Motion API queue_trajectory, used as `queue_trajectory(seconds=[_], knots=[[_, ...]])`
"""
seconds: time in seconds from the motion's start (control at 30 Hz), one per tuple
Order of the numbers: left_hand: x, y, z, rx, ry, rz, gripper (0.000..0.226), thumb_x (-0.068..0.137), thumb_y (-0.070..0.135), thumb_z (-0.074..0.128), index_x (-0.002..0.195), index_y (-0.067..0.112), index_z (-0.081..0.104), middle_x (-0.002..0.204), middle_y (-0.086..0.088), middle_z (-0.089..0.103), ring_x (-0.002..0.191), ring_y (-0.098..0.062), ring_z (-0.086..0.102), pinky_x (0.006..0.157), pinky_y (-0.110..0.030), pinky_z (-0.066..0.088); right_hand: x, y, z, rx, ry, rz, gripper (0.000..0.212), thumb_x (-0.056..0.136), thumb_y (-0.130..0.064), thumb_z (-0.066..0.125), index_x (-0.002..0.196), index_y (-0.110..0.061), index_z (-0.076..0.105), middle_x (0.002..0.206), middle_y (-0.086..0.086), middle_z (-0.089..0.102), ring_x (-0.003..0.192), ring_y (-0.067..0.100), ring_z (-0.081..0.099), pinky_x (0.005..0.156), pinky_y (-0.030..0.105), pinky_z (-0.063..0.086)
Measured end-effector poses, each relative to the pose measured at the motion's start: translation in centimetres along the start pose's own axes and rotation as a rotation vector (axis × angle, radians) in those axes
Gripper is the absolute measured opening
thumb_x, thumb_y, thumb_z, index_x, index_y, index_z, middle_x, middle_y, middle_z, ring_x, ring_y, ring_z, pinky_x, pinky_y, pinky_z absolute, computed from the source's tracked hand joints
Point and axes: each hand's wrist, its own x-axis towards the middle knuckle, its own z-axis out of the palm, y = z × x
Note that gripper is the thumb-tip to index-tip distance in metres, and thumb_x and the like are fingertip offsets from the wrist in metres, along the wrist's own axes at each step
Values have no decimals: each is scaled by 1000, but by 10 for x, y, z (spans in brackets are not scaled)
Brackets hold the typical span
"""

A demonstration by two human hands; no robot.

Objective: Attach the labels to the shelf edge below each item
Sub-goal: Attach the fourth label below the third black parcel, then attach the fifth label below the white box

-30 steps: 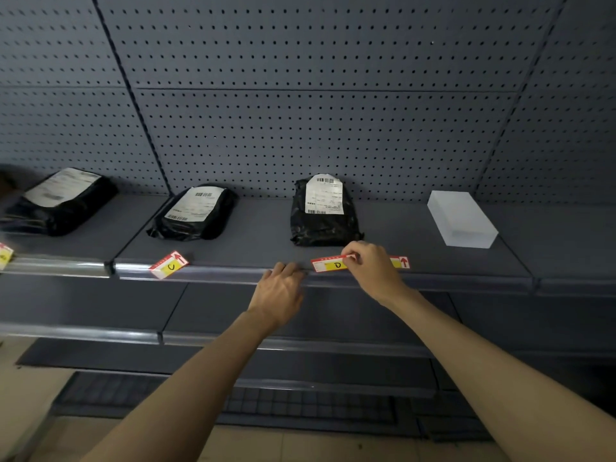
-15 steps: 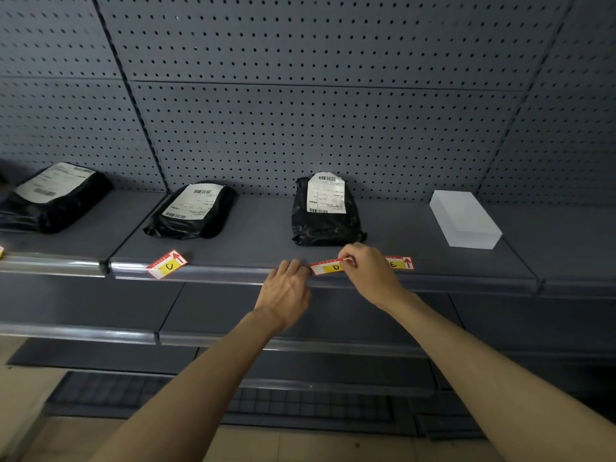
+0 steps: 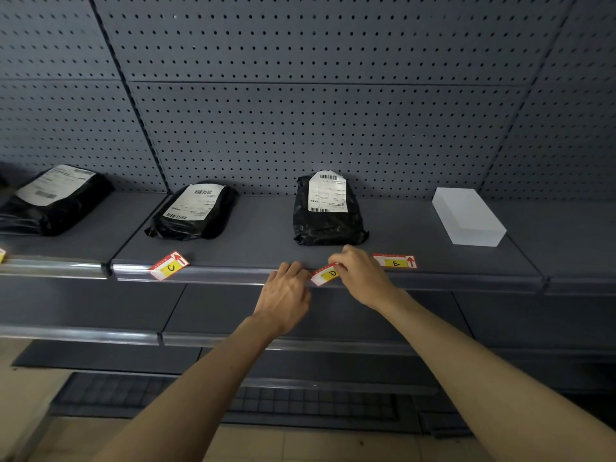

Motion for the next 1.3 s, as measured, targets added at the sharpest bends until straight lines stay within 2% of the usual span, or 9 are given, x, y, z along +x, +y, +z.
queue_trajectory(seconds=[0.1, 0.23, 0.37, 0.47, 0.63, 0.83, 0.93, 1.07, 1.3], knots=[[0, 0, -2, 6, -18, -6, 38, 88, 21, 51, 125, 15, 57, 121, -2, 56, 107, -23, 50, 94, -37, 44, 0, 0, -2, 8, -14, 6, 18, 96, -13, 52, 108, -9, 65, 103, 8, 57, 86, 25, 59, 66, 32, 40], [11, 6, -13, 14, -7, 5, 31, 91, 22, 49, 119, 14, 58, 117, -4, 58, 107, -24, 50, 92, -36, 44, -5, 4, -16, 43, -2, 48, 33, 95, -29, 55, 124, -13, 52, 109, 4, 55, 89, 22, 60, 72, 39, 51], [36, 26, -27, 9, 38, 28, 24, 94, 30, 52, 109, 13, 59, 110, -5, 59, 105, -24, 51, 87, -36, 43, -11, 26, -42, -12, 25, 82, 27, 95, -32, 56, 114, -13, 55, 107, 2, 55, 87, 21, 61, 70, 35, 51], [61, 49, -31, 8, 28, 67, 25, 91, 32, 56, 109, 13, 58, 110, -5, 58, 108, -25, 50, 90, -36, 43, -15, 53, -60, -51, 27, 135, 21, 94, -30, 57, 104, -12, 58, 104, 3, 54, 85, 23, 61, 66, 33, 46], [100, 86, -26, 41, -60, 148, 32, 91, 29, 58, 118, 13, 55, 117, -7, 56, 112, -25, 48, 95, -37, 42, -20, 94, -73, -83, 5, 175, 17, 91, -25, 63, 100, -11, 61, 103, 4, 55, 82, 21, 61, 70, 32, 49], [136, 113, -6, 69, -235, 166, 35, 91, 29, 59, 122, 12, 55, 124, -10, 54, 117, -27, 46, 99, -40, 40, -19, 128, -74, -98, -82, 193, 20, 89, -27, 65, 102, -13, 61, 101, 4, 53, 83, 22, 59, 69, 31, 46], [147, 119, 3, 108, -338, 151, 41, 91, 33, 59, 126, 13, 54, 129, -11, 50, 122, -27, 43, 103, -41, 38, -16, 140, -75, -89, -152, 207, 29, 88, -31, 66, 110, -14, 59, 106, 5, 49, 85, 22, 57, 69, 29, 40], [154, 123, 14, 217, -421, 94, 51, 92, 43, 55, 131, 10, 48, 135, -12, 44, 127, -29, 38, 105, -44, 34, -10, 150, -72, -95, -231, 201, 36, 88, -37, 66, 116, -17, 57, 113, 6, 45, 90, 24, 59, 75, 35, 47], [160, 124, 19, 143, -367, 27, 44, 90, 35, 58, 123, 8, 46, 130, -12, 51, 123, -29, 44, 102, -43, 37, -3, 153, -65, -20, -200, 231, 22, 87, -26, 68, 95, -17, 50, 105, 4, 49, 83, 22, 60, 70, 36, 53]])
